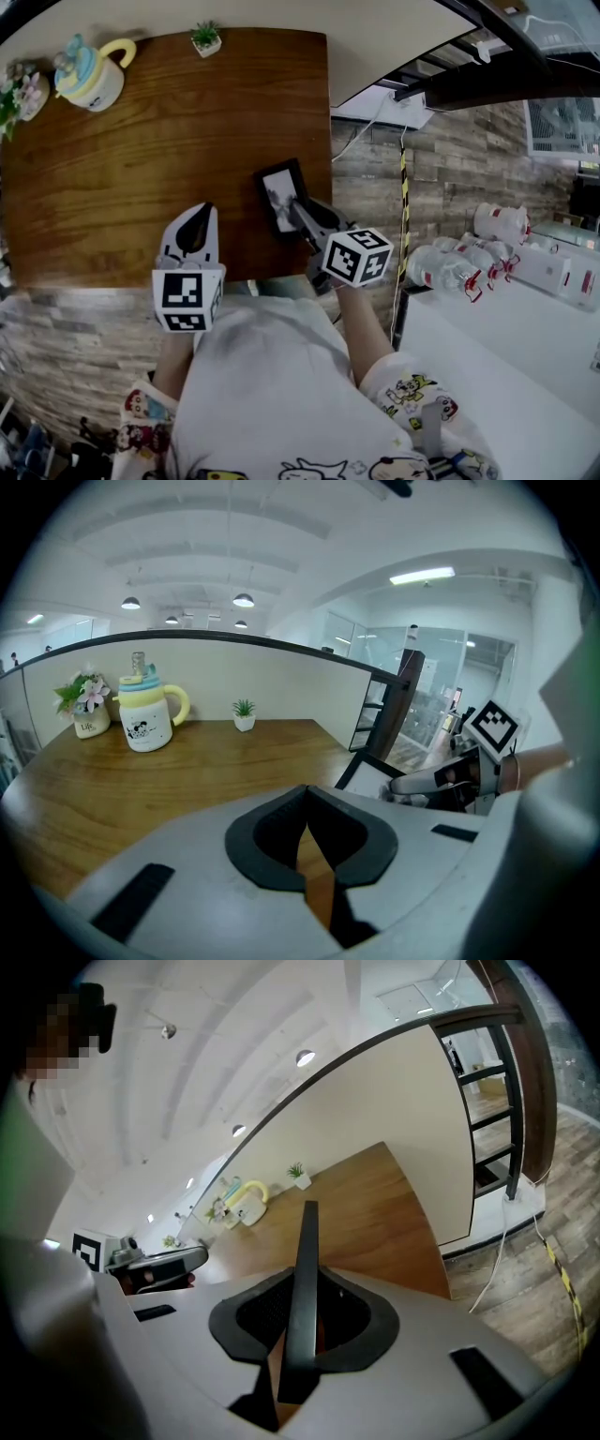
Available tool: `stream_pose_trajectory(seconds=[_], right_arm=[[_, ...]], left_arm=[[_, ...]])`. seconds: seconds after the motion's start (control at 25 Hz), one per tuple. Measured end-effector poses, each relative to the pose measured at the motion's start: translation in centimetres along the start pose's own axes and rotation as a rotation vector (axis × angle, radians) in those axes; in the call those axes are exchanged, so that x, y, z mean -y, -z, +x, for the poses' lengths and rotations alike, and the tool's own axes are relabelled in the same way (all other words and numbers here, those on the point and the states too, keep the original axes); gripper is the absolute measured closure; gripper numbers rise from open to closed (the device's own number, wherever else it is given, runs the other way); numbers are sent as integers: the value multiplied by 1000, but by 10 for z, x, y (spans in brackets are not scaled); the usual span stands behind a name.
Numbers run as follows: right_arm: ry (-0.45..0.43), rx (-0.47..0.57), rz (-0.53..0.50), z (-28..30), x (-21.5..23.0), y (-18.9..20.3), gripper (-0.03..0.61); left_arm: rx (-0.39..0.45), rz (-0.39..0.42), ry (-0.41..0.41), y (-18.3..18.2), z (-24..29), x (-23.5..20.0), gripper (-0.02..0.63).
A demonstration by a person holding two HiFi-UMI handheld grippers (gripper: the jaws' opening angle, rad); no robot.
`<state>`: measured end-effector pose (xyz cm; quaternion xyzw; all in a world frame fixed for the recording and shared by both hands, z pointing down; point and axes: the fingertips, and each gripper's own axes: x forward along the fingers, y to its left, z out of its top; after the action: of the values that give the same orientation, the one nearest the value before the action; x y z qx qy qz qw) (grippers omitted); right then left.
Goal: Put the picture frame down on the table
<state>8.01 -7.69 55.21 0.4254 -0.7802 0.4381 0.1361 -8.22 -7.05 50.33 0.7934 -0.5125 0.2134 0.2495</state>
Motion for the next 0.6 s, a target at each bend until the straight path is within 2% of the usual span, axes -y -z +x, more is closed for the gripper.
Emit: stream_pose_trajectory(seconds=[0.6], right_arm=[[-53,-62,-11,14,1,8,517]], left_arm=[[-29,-4,-7,13,6,2,611]])
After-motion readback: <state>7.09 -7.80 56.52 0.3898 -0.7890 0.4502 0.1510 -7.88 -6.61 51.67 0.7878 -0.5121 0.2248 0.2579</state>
